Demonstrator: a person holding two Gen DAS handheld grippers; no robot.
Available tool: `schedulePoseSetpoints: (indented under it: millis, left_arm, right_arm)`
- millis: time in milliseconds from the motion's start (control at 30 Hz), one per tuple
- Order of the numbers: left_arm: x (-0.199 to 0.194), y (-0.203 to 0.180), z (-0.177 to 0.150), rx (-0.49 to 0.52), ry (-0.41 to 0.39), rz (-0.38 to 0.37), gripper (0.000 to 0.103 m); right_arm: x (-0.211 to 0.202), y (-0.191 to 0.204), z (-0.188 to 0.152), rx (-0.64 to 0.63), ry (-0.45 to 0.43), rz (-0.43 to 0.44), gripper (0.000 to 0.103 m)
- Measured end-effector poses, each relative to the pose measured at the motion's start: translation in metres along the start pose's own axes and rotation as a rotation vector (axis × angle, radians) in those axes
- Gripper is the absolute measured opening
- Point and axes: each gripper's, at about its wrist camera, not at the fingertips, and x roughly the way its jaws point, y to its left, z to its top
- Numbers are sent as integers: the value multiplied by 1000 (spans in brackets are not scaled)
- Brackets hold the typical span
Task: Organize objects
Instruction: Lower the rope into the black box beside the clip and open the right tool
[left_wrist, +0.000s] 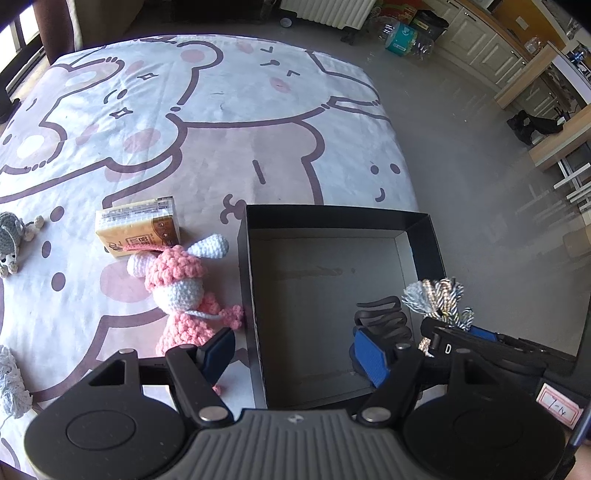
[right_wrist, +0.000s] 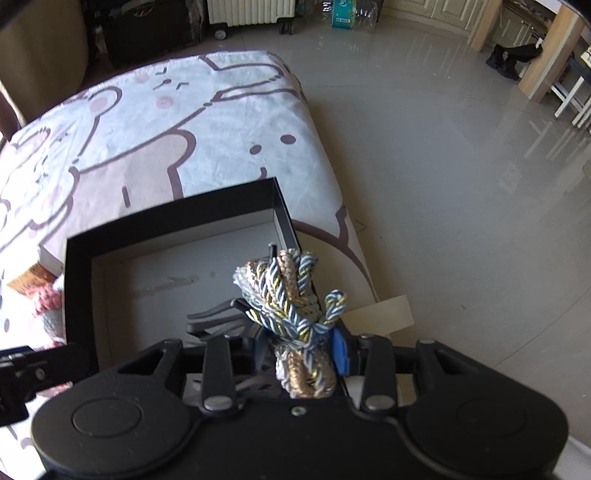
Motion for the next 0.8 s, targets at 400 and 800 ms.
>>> schedulePoseSetpoints:
  millis: [400, 800]
  left_arm:
    - [-1, 0, -1, 3, -1, 3, 72]
    - [-4, -3, -1, 53, -9, 18, 72]
  right_arm:
    - [-24, -2, 7, 35, -47, 81, 30]
    - [-22, -1, 4, 49, -27, 88, 28]
